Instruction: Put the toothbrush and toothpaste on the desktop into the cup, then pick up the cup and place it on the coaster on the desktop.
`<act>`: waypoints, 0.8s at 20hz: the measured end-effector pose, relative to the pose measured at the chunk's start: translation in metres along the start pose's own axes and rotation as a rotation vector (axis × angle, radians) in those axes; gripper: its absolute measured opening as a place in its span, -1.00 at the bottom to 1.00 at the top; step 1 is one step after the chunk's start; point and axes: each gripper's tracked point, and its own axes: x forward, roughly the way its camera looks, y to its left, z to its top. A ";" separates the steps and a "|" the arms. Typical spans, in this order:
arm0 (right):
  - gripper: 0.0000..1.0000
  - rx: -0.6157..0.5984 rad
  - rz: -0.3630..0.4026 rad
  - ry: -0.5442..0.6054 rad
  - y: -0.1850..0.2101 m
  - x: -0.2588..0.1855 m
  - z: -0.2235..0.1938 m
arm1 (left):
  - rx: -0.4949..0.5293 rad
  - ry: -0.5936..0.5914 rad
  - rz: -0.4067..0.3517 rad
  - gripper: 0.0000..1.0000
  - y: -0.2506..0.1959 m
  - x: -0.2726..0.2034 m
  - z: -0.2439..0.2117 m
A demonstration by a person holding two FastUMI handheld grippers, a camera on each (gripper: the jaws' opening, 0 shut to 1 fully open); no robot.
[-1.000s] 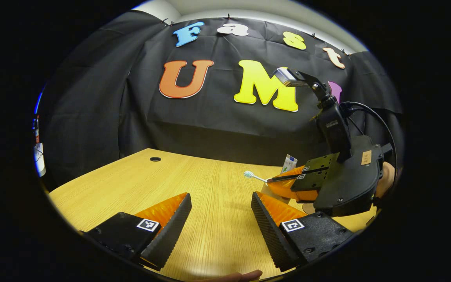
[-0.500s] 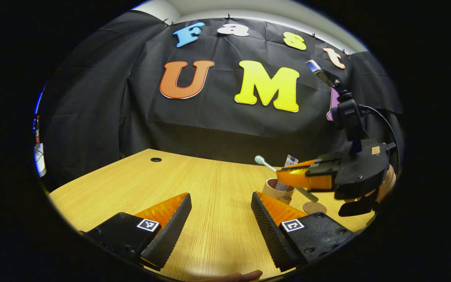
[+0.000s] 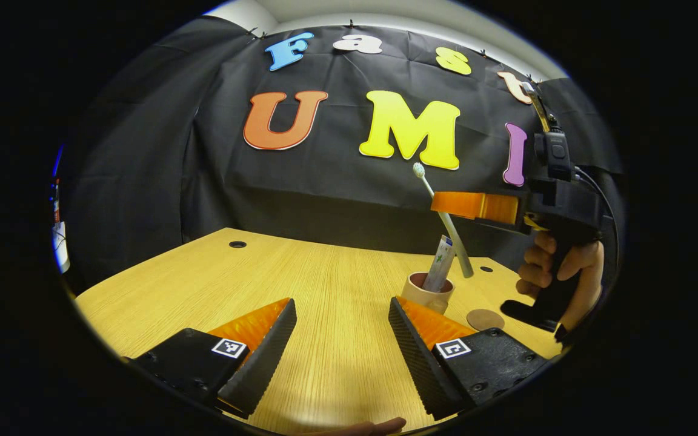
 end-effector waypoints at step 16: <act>-0.95 0.019 -0.078 -0.238 -0.007 0.012 -0.013 | -0.042 0.035 -0.023 0.94 -0.004 0.006 -0.012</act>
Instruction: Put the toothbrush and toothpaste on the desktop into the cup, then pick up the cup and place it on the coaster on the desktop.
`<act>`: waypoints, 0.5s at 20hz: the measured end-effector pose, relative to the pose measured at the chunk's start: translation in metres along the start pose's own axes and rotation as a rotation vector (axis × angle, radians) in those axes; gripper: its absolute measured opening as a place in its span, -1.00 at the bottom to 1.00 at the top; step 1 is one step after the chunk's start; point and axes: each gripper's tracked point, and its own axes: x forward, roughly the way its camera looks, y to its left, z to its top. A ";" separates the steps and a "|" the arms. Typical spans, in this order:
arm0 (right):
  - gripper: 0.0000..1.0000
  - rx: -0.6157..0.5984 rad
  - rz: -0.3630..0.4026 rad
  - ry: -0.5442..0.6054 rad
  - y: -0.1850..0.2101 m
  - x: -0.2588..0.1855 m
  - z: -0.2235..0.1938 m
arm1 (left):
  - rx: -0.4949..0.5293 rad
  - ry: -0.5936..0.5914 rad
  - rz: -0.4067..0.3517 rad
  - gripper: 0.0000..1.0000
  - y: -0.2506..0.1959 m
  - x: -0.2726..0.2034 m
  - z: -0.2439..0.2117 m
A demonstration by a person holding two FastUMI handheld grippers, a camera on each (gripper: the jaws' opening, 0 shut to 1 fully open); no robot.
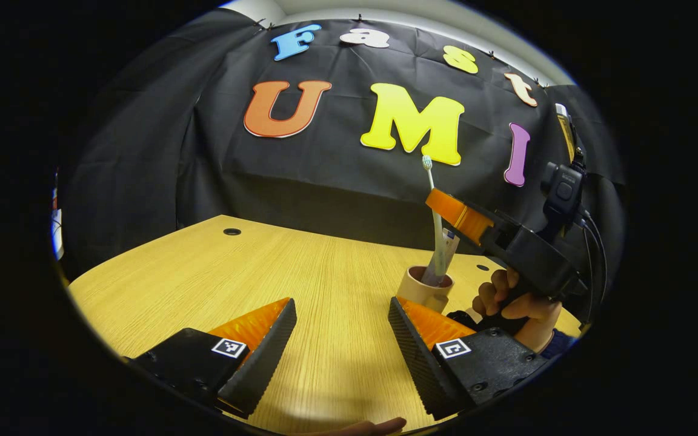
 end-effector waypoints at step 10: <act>-0.76 0.012 -0.005 0.011 -0.012 -0.004 -0.001 | 0.005 0.011 -0.007 0.95 -0.005 0.001 -0.004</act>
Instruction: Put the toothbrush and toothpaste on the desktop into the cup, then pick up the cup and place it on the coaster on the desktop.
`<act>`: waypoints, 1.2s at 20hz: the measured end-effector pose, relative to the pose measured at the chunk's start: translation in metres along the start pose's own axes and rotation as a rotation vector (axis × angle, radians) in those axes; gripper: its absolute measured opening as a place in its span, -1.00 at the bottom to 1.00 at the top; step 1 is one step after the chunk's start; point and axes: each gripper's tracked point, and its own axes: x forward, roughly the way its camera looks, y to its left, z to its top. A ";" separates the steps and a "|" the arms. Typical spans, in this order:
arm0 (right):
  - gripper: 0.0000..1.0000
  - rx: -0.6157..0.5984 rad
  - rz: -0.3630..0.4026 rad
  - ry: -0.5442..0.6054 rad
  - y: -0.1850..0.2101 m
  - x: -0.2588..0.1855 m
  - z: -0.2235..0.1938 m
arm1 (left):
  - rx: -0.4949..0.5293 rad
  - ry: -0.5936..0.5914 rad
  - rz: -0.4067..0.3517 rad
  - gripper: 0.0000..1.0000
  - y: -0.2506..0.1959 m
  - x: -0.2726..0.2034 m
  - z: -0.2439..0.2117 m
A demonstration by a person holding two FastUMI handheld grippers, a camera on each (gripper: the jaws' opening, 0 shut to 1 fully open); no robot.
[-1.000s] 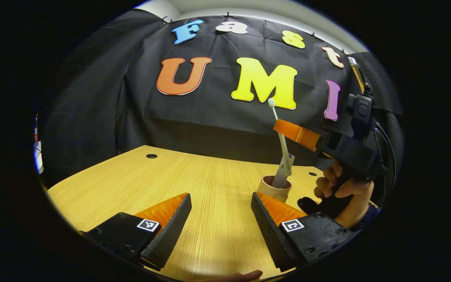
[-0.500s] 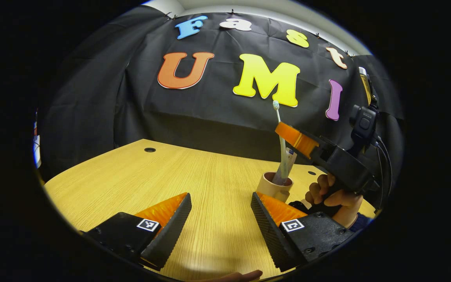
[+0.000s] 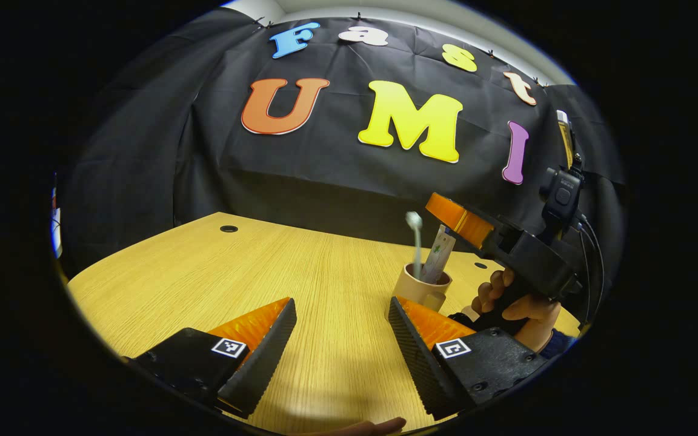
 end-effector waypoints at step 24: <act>0.90 -0.171 -0.088 0.017 -0.072 -0.167 0.111 | 0.088 0.051 -0.001 0.93 -0.052 0.025 0.083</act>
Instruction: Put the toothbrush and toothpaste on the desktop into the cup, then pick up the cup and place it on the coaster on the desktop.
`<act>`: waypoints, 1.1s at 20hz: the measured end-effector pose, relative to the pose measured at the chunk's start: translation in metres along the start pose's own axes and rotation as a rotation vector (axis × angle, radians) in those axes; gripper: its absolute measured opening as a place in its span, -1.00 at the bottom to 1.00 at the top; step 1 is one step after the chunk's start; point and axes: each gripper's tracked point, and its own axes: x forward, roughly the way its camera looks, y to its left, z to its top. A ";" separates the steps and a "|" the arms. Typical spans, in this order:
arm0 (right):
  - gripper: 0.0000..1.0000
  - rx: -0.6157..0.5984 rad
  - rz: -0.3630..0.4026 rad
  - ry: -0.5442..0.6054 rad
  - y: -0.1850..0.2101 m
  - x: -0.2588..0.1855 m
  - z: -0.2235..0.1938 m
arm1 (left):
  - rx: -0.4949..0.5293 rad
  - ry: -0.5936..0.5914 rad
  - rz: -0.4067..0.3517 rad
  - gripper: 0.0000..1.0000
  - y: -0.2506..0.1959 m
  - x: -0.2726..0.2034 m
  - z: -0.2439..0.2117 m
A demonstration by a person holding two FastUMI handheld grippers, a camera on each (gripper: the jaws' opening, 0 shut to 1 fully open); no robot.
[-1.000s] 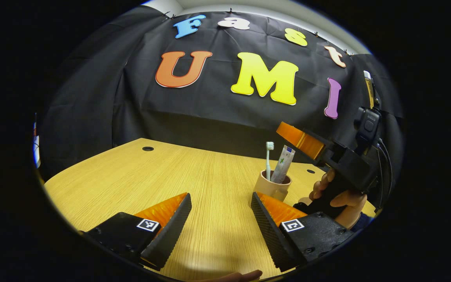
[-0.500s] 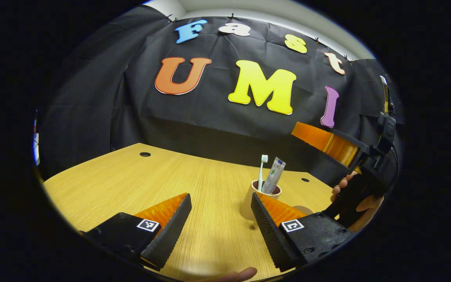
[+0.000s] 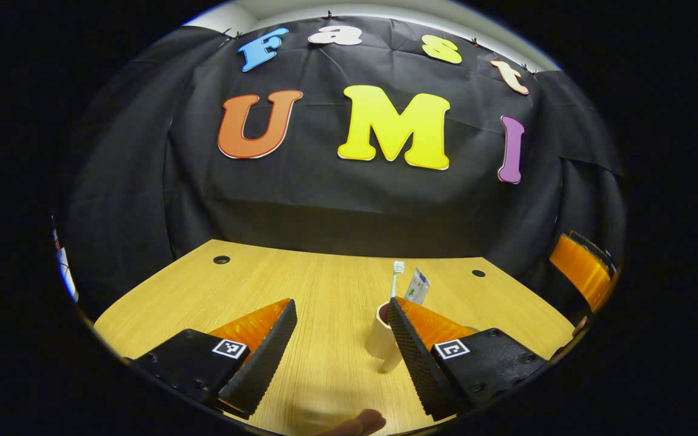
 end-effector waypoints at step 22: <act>0.86 -0.069 -0.055 0.092 -0.096 -0.063 -0.033 | 0.108 0.704 -0.039 0.94 -0.053 0.058 -0.077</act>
